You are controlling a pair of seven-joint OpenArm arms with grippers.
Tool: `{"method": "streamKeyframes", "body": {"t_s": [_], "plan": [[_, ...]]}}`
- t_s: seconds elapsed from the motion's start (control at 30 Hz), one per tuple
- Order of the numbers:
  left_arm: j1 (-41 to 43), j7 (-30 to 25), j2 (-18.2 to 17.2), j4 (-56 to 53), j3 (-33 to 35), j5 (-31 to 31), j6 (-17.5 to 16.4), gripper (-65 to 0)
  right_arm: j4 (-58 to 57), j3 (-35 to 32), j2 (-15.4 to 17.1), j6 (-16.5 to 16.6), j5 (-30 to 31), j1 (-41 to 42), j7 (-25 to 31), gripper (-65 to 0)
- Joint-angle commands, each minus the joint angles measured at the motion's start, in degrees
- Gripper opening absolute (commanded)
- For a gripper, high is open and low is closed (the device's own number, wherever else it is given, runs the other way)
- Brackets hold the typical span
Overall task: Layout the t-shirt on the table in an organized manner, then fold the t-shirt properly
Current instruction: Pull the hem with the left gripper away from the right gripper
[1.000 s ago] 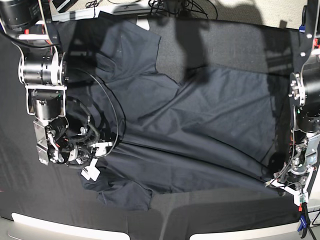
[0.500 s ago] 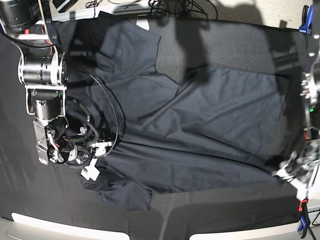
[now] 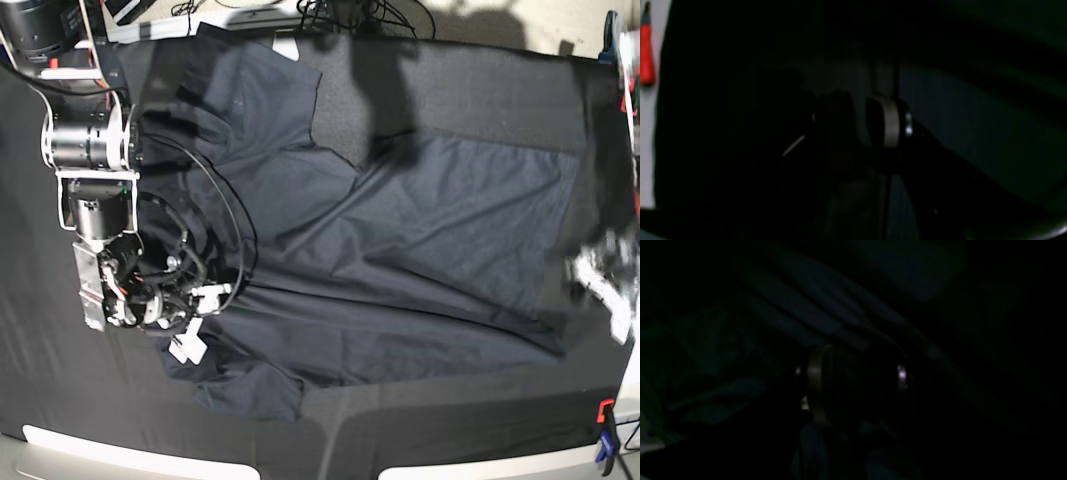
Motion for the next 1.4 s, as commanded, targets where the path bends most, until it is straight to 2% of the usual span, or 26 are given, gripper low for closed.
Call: {"method": "streamKeyframes", "body": {"t_s": [0.0, 0.13, 0.27, 0.4, 0.6, 0.97, 1.1, 1.37], "plan": [[1.1, -1.4, -1.1, 3.5, -1.6, 0.2, 0.7, -44.9, 0.7, 0.1, 0.3, 0.2, 0.2, 1.9, -0.1, -41.0], [10.3, 0.0, 1.3, 10.4, -8.4, 0.2, 0.9, -44.9, 0.7, 0.1, 0.3, 0.2, 0.2, 1.9, -0.1, -41.0], [16.8, 0.2, 4.8, 10.8, -15.6, 0.1, 0.9, -44.9, 0.7, 0.1, 0.3, 0.2, 0.2, 1.9, -0.1, -41.0], [20.9, -0.3, 7.1, 10.8, -19.5, 0.2, 0.8, -44.9, 0.7, 0.1, 0.3, 0.2, 0.2, 1.9, -0.1, -41.0], [24.2, 0.0, 7.3, 10.9, -19.6, -0.3, 0.6, -44.9, 0.7, 0.1, 0.3, 0.2, 0.2, 1.9, -0.1, -41.0], [24.9, 1.5, 7.3, 14.8, -20.7, -6.3, -4.4, -44.9, 0.7, 0.1, 0.3, 0.2, 0.2, 1.9, -0.1, -41.0], [24.9, 1.5, 7.3, 17.1, -20.7, -6.9, -4.3, -44.9, 0.7, 0.1, 0.3, 0.2, 0.2, 1.9, -0.1, -41.0], [25.1, 6.8, 7.4, 17.2, -20.7, -6.8, -4.8, -44.9, 0.7, 0.1, 0.3, 0.2, 0.2, 1.9, -0.1, -41.0]]}}
